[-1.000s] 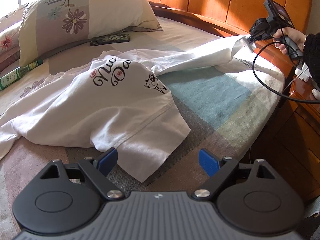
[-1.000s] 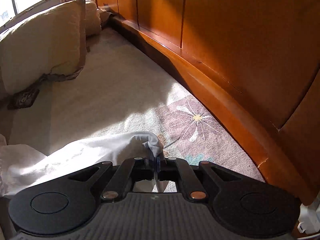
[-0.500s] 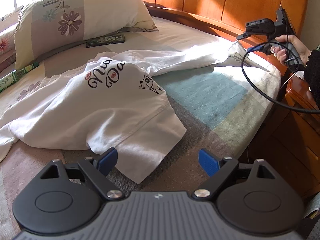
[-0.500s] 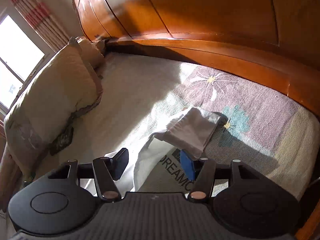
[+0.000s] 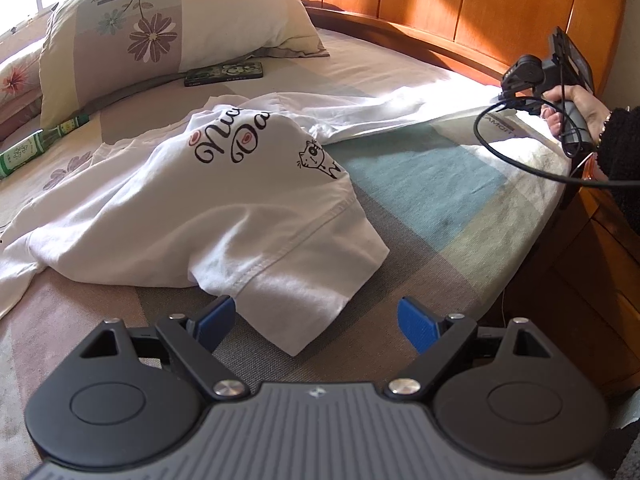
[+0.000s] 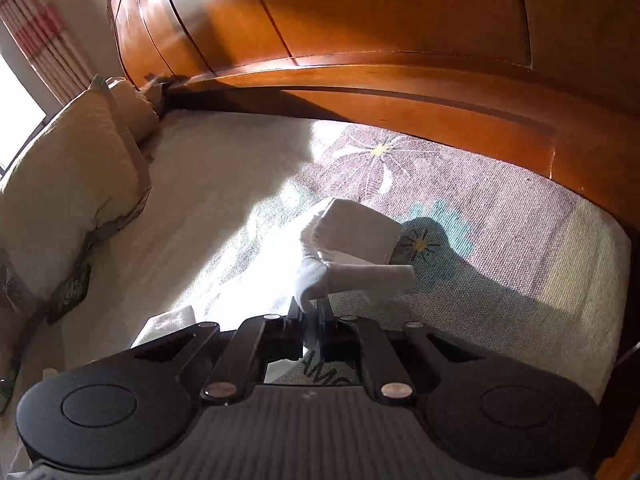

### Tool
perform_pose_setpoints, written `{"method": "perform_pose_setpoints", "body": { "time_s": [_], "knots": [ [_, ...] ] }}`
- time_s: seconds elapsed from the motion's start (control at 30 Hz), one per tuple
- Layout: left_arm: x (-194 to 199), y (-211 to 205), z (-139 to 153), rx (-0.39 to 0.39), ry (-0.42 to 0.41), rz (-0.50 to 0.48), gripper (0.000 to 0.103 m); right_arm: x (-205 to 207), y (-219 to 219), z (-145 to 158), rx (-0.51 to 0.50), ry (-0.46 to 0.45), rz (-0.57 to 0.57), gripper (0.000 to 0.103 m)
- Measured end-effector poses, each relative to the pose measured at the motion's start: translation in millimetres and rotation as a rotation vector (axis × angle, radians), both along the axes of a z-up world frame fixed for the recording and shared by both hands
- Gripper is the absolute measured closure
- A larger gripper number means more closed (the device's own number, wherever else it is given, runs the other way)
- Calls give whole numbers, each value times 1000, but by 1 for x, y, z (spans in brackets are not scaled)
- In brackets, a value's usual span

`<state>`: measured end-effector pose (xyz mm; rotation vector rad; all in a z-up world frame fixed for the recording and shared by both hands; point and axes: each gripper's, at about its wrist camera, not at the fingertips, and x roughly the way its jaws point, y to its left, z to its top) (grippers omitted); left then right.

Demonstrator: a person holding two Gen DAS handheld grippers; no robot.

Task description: Fold clothes

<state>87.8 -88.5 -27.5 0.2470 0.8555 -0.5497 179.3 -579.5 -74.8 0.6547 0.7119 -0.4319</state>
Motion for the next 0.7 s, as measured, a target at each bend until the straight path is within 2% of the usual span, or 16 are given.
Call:
{"method": "perform_pose_setpoints", "body": {
  "time_s": [0.03,0.13,0.23,0.37,0.6,0.7],
  "knots": [
    [0,-1,-1,-4,1,-6,15,-5,-1,1,-19,21,5,93],
    [0,-4,-1,-13,0,-28,15,-13,-4,4,-33,111,-5,69],
    [-1,-4,0,-7,-14,-38,15,-24,8,19,-86,119,-26,68],
    [1,2,4,6,-30,-14,15,-25,36,45,-201,68,-7,66],
    [4,17,11,12,-56,28,15,30,118,71,-267,-74,343,64],
    [6,27,14,9,-59,50,15,74,172,67,-264,-85,567,64]
  ]
}}
